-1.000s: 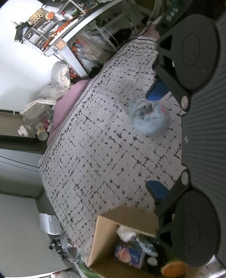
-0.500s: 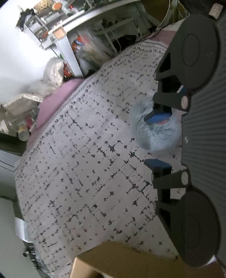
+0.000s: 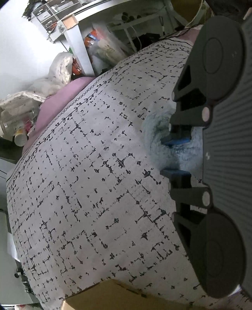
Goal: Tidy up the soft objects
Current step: 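Grasp the bagged grey plush with the left gripper while the right gripper grasps it too, then lift the bagged plush with both grippers and carry it over the box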
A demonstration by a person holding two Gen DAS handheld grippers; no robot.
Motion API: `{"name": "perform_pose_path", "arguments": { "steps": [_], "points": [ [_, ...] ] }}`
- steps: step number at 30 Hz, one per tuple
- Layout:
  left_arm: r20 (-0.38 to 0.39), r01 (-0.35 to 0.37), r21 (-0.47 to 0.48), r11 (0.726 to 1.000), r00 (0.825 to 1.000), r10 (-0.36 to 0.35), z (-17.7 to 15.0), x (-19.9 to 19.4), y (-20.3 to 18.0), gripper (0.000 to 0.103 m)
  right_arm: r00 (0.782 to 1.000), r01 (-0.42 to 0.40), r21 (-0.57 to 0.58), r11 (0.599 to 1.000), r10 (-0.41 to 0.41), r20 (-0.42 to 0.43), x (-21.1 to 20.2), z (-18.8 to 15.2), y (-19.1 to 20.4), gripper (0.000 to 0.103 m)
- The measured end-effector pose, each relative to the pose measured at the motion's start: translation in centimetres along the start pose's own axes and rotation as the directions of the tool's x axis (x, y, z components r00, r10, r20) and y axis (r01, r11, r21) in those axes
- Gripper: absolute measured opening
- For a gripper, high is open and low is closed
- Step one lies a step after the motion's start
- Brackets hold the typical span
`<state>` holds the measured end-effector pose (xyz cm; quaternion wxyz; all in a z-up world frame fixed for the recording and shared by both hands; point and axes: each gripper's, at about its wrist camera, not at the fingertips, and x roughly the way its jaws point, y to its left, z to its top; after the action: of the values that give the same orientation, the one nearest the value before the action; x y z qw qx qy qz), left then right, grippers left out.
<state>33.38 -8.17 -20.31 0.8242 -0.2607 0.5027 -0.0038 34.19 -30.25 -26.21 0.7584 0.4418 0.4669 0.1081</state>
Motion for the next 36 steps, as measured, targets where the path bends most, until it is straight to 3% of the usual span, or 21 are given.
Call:
{"name": "perform_pose_path", "arguments": {
  "steps": [3, 7, 10, 24, 36],
  "points": [
    [-0.007, 0.013, -0.014, 1.0, 1.0, -0.013, 0.2, -0.3, 0.1, 0.021, 1.0, -0.005, 0.007, 1.0, 0.005, 0.004, -0.1, 0.0, -0.1, 0.041],
    [-0.005, 0.006, -0.015, 1.0, 1.0, -0.006, 0.1, -1.1, 0.1, 0.019, 1.0, 0.012, -0.048, 0.999, -0.011, 0.008, -0.6, -0.5, 0.8, 0.023],
    [0.0, 0.019, -0.018, 1.0, 1.0, -0.019, -0.4, -2.2, 0.1, 0.017, 1.0, 0.021, -0.076, 0.997, -0.019, 0.016, -1.1, -0.8, 1.2, 0.016],
    [0.058, 0.036, 0.043, 0.998, 0.998, -0.039, -3.6, -8.1, 0.5, 0.015, 0.994, 0.068, -0.172, 0.983, -0.052, 0.096, -5.2, -5.0, 4.5, 0.011],
    [0.129, 0.092, 0.042, 0.995, 0.987, -0.096, -4.0, -14.4, 2.0, 0.015, 0.985, 0.059, -0.247, 0.967, -0.016, 0.173, -8.9, -8.5, 9.2, 0.01]
  ]
}}
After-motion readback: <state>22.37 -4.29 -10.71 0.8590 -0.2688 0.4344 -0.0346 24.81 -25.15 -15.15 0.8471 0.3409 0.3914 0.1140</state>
